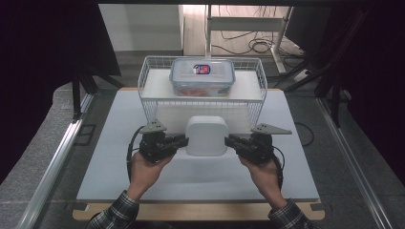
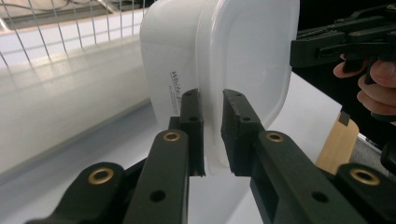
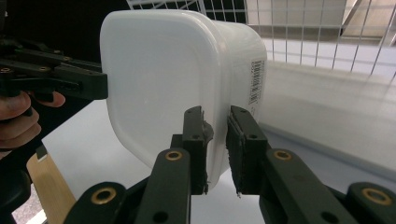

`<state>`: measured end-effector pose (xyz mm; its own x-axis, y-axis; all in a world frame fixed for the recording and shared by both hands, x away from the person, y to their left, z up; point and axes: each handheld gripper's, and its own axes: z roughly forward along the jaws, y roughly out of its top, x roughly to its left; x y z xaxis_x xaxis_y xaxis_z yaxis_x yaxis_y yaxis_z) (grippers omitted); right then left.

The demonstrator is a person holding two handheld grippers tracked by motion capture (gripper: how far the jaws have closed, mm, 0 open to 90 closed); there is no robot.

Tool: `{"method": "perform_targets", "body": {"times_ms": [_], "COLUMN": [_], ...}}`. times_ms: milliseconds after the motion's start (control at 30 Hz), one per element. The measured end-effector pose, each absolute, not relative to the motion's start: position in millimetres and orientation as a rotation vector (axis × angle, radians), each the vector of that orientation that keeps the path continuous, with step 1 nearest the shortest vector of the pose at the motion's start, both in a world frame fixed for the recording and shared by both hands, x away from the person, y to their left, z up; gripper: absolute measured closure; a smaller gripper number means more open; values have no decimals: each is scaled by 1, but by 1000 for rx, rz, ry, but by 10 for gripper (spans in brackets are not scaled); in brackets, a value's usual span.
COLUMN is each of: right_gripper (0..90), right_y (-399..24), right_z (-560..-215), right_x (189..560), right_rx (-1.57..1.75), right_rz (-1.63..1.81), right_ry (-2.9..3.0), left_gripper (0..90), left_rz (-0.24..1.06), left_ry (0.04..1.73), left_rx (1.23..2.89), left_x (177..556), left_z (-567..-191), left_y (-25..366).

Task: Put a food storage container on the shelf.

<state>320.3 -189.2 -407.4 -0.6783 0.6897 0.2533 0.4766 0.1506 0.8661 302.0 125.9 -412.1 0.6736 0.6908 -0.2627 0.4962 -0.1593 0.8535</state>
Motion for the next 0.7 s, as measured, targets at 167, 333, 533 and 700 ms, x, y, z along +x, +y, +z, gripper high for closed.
{"method": "perform_targets", "body": {"times_ms": [167, 333, 533, 700], "right_gripper": [779, 778, 778, 778], "right_y": [-186, -184, -181, -179], "right_z": [-394, -380, -361, -346], "right_x": [326, 331, 338, 343], "right_rx": [1116, 1095, 1071, 1046], "right_rz": [1552, 1560, 1572, 1581], "right_ry": [2207, 2198, 2180, 2163], "left_gripper": [798, 798, 798, 798], "left_rz": [251, 270, 301, 325], "left_ry": [933, 925, 912, 901], "left_rx": [1802, 1791, 1773, 1749], "left_x": [306, 309, 314, 319], "left_z": [-400, -389, -370, -353], "left_y": [129, 131, 133, 135]}}
